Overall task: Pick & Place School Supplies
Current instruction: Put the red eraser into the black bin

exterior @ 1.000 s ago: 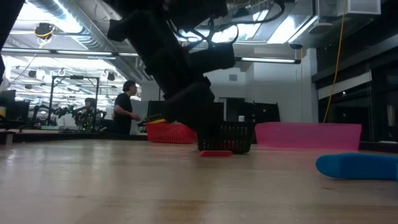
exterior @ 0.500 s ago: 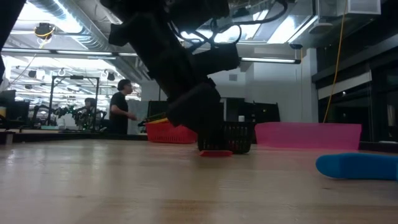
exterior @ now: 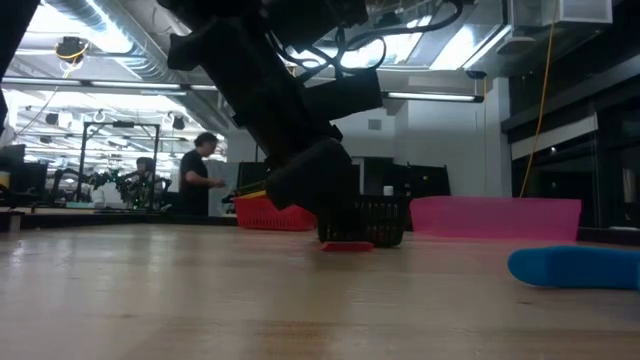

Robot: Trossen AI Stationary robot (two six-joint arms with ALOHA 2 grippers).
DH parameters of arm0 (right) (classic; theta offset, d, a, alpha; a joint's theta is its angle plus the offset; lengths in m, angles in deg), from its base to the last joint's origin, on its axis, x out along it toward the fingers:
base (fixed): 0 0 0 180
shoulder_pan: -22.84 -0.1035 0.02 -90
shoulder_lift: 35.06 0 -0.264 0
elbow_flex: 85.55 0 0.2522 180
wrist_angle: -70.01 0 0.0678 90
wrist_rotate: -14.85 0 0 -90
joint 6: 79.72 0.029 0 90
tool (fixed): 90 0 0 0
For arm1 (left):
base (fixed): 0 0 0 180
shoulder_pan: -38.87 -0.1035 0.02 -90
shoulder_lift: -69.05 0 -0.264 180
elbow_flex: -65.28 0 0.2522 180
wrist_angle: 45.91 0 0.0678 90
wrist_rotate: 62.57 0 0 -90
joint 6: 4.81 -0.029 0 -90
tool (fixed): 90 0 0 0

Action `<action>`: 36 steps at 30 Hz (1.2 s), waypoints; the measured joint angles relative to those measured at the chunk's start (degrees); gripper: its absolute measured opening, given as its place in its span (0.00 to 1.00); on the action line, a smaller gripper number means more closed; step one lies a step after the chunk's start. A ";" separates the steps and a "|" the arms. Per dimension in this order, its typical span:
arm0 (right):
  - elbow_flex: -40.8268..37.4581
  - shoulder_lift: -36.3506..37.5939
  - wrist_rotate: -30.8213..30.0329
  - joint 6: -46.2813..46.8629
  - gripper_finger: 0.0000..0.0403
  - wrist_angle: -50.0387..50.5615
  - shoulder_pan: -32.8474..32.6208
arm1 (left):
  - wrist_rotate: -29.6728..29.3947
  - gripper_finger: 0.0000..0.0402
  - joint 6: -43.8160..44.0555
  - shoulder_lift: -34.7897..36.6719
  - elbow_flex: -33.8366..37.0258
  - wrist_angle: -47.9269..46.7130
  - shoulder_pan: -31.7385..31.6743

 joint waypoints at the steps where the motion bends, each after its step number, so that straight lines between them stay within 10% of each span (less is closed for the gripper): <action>1: 0.00 0.02 0.00 0.00 0.23 0.02 0.00 | -0.13 0.16 0.00 0.00 0.00 0.00 0.00; 36: 0.00 0.00 0.59 -0.02 0.23 0.02 -0.09 | -3.25 0.24 1.68 0.09 -0.02 -1.68 -0.22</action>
